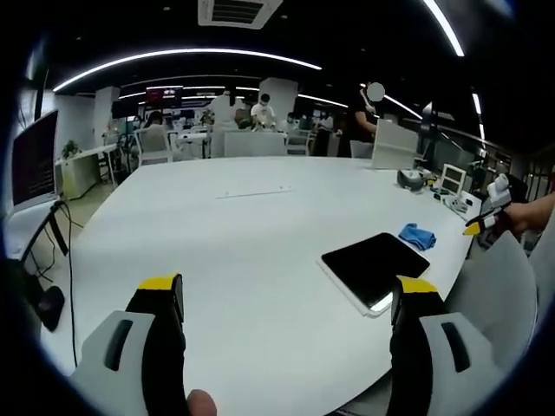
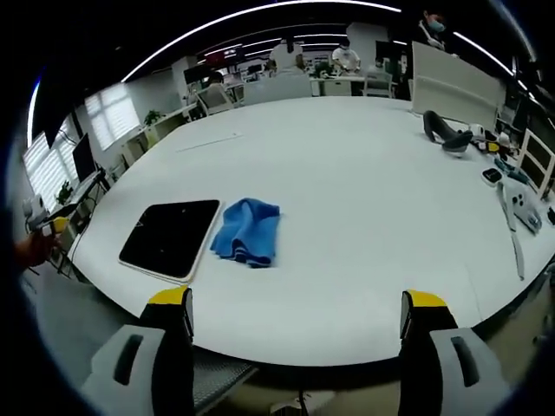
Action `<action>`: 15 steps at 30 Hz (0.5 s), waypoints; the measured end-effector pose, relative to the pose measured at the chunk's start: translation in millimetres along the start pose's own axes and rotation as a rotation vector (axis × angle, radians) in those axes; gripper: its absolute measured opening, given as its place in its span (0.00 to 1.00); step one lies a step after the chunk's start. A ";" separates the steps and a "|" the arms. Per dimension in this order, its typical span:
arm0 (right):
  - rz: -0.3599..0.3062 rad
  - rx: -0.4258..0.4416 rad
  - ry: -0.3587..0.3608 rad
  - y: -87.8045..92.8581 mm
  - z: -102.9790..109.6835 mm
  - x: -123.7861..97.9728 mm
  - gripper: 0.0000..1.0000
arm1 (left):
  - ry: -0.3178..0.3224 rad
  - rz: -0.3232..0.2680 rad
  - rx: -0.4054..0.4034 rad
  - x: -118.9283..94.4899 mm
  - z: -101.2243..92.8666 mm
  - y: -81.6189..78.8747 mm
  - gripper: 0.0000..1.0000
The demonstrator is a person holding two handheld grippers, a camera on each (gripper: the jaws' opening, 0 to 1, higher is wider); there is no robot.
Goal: Wipe the mirror surface with the cleaning cloth until all visible marks leave the cleaned area.
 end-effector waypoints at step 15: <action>0.115 -0.006 -0.003 -37.4 -0.3 1.8 0.98 | 0.017 0.009 0.015 6.2 2.1 -0.9 0.99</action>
Point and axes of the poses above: the point that each gripper's makers call its tool centre point, and the gripper's own axes: x roughly forward along the fingers, z roughly to its left, y roughly out of its underside, the point moved 9 cm from there along -x, roughly backward along the fingers, and after that the axes turned 7 degrees about -y, right-handed, at the moved point
